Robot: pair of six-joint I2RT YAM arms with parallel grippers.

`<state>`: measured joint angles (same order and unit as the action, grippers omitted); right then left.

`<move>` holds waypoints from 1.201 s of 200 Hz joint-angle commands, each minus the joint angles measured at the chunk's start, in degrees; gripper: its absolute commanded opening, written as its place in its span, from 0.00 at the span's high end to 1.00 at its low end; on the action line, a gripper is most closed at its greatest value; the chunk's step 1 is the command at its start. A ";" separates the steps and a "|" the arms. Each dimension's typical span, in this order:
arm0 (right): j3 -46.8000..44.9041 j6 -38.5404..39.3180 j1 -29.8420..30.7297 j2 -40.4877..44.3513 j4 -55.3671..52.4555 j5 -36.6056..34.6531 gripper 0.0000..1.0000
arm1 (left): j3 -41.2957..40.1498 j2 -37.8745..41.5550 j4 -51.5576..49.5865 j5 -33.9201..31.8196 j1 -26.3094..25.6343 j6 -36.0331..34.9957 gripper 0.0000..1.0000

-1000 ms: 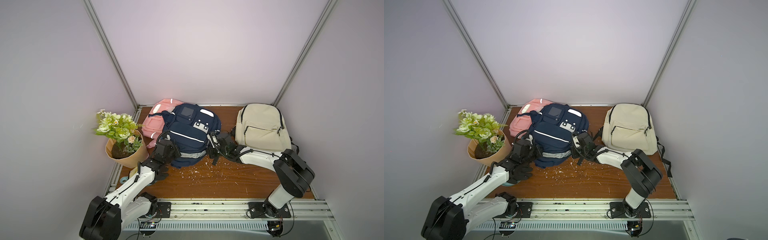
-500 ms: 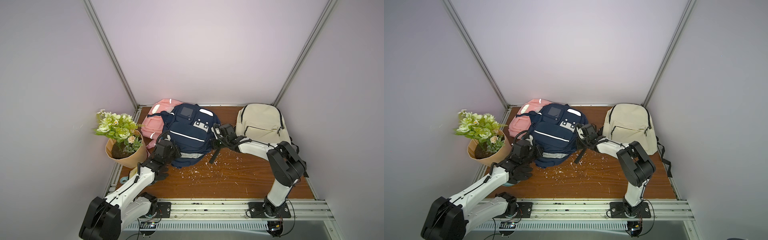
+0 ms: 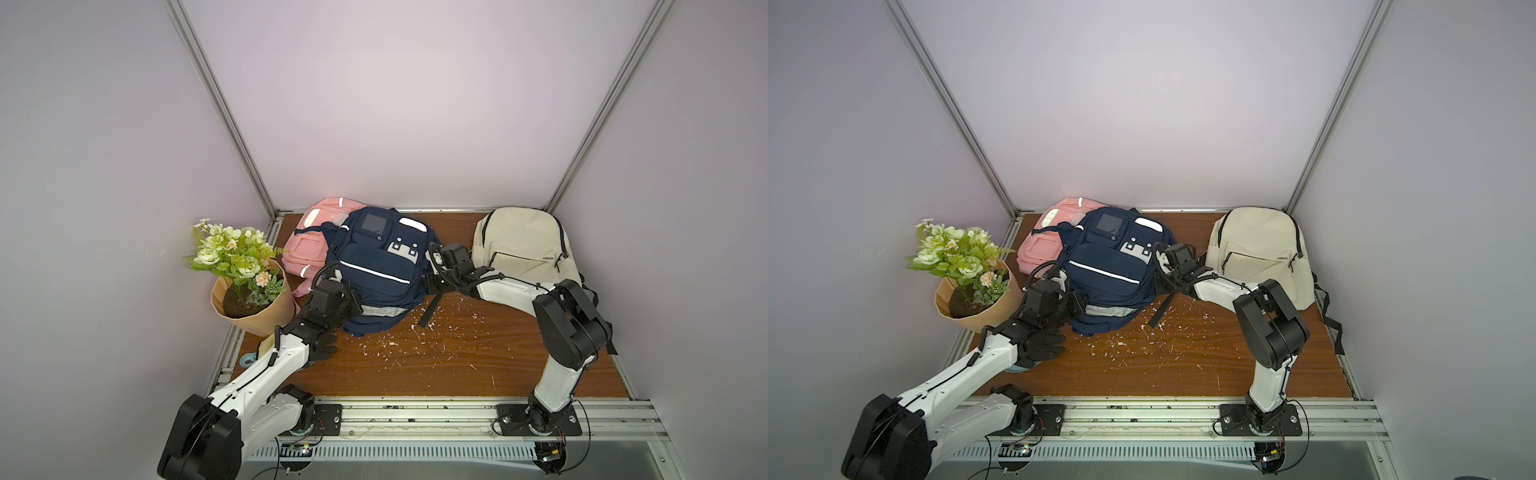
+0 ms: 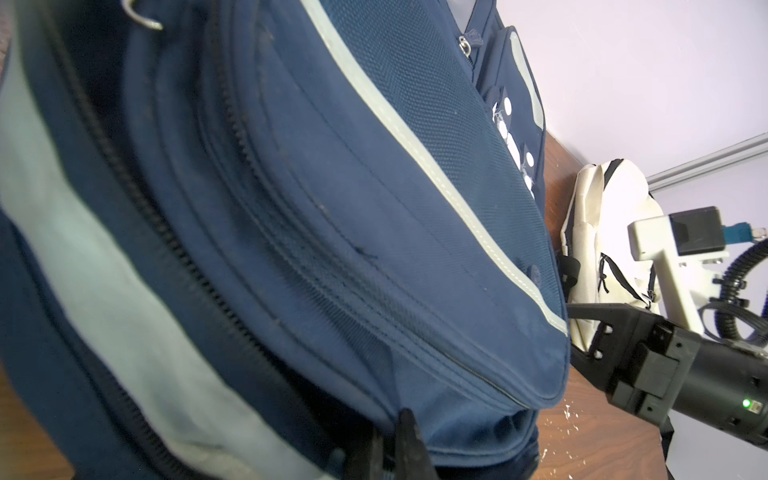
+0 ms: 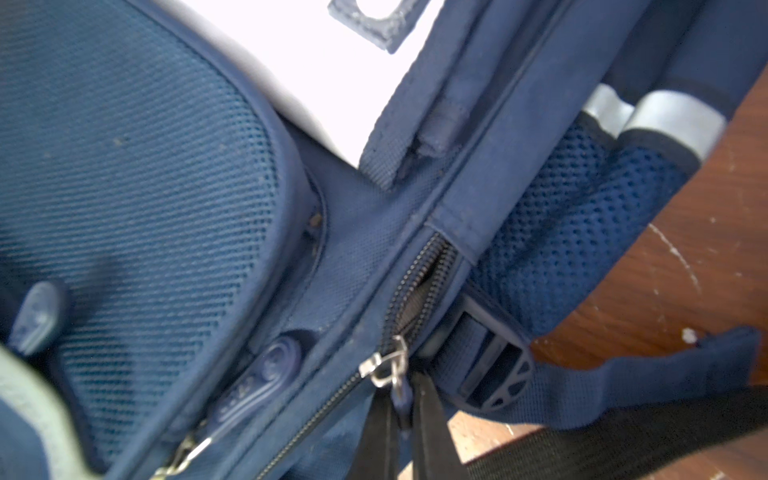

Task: Zip up the backpack
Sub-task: Zip the zipper on the backpack, then adjust the backpack at the center of the board.

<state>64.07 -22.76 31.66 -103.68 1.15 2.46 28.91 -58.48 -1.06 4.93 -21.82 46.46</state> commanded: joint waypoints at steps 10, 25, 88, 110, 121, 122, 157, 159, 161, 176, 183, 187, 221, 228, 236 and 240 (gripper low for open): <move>3.67 -7.00 -10.73 -1.59 -2.67 -21.27 1.00 | -0.87 3.37 -9.27 -10.03 2.40 -1.99 1.00; 5.09 -6.95 -10.80 -2.26 -3.14 -20.98 1.00 | -1.11 4.34 -9.57 -10.50 2.40 -1.68 1.00; 2.76 -5.60 -8.33 0.51 -0.41 -20.39 0.95 | -1.22 1.63 -7.31 -8.36 2.40 -2.33 1.00; 1.57 -5.41 -8.28 1.56 0.40 -18.98 0.93 | -1.04 1.11 -7.07 -8.93 2.41 -2.40 1.00; 0.70 -5.20 -7.97 2.41 1.10 -18.19 0.90 | -0.91 1.02 -7.11 -9.41 2.40 -2.39 1.00; 0.66 -5.15 -7.99 2.51 1.21 -18.10 0.89 | -0.89 1.01 -7.16 -9.41 2.40 -2.41 1.00; -2.88 1.36 -8.09 7.68 5.98 -3.61 0.56 | -0.37 -1.19 -6.24 -7.31 2.37 -3.70 1.00; -2.83 1.55 -8.06 7.89 5.56 -3.41 0.54 | -0.22 -1.46 -6.30 -6.97 2.39 -4.17 1.00; -2.77 1.64 -8.05 8.12 5.25 -3.44 0.53 | -0.09 -1.70 -6.38 -6.71 2.40 -4.42 1.00; -2.00 1.90 -8.68 9.02 2.30 -5.98 0.45 | 0.15 -3.10 -6.26 -5.99 2.23 -5.01 1.00; -1.77 1.28 -9.45 8.89 1.41 -7.18 0.44 | -0.16 -3.22 -5.89 -6.05 2.22 -5.13 1.00; -1.83 0.81 -9.99 8.77 1.17 -7.59 0.44 | -0.32 -3.30 -5.72 -6.07 2.22 -5.15 1.00; -2.00 -3.56 -12.58 6.46 4.08 -3.09 0.36 | -0.34 -2.81 -5.97 -6.49 2.22 -5.30 1.00; -1.41 -4.22 -12.45 5.73 4.81 -1.69 0.35 | -0.40 -2.56 -6.04 -6.51 2.23 -5.32 1.00; -0.46 -4.89 -12.25 4.73 5.41 -0.44 0.33 | -0.42 -2.35 -6.28 -6.81 2.23 -5.41 1.00; 0.13 -5.17 -11.98 4.21 5.62 -0.05 0.33 | -0.39 -2.34 -6.39 -7.00 2.22 -5.41 1.00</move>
<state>61.23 -24.91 19.14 -97.49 3.90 -1.89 28.86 -61.63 -4.49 0.84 -20.21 42.72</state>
